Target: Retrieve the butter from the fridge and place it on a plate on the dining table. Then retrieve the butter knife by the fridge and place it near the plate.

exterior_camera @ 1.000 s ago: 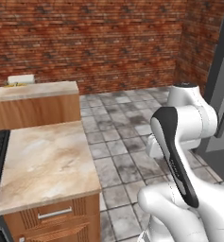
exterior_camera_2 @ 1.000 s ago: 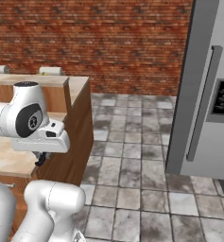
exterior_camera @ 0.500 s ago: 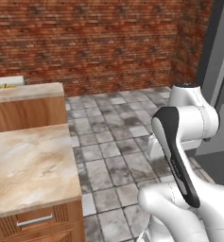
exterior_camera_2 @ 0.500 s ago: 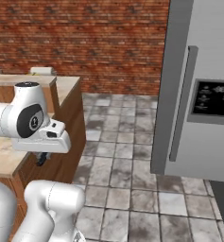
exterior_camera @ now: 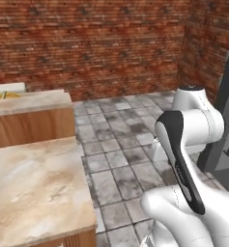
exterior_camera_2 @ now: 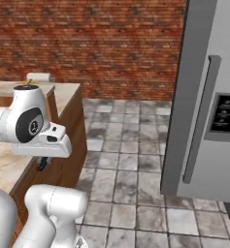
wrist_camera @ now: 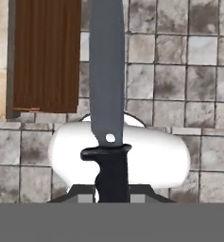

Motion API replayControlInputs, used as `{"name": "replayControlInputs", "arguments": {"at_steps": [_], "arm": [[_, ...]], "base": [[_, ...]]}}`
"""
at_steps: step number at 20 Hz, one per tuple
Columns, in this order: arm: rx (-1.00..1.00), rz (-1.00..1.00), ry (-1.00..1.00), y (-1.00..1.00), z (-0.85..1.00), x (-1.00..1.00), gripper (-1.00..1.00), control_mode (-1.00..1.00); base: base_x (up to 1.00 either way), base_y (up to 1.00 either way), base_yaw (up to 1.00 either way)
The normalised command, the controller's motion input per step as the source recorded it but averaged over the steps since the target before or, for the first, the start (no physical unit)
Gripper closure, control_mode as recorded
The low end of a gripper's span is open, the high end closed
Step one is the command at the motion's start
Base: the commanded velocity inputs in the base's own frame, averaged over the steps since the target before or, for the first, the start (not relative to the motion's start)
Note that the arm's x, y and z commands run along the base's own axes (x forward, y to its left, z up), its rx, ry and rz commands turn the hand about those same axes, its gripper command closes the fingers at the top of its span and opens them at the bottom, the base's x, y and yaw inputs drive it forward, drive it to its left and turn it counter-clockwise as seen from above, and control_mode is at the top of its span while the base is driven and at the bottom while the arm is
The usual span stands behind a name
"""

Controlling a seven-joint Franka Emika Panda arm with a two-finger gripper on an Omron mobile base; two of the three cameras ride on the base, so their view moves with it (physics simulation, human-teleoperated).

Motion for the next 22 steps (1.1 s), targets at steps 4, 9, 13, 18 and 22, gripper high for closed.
{"name": "replayControlInputs", "arguments": {"at_steps": [4,9,13,18,22], "arm": [[0.0,0.0,0.0,0.0,0.0,0.0,1.0,1.0],[0.0,0.0,0.0,0.0,0.0,0.0,1.0,1.0],[0.0,0.0,0.0,0.0,0.0,0.0,1.0,1.0],[0.0,0.0,0.0,0.0,0.0,0.0,1.0,1.0],[0.0,0.0,0.0,0.0,0.0,0.0,1.0,1.0]], "base": [[1.0,-0.06,0.11],[0.99,0.02,0.07],[0.97,0.33,0.0],[1.0,0.53,-0.06],[1.0,0.32,-0.01]]}}
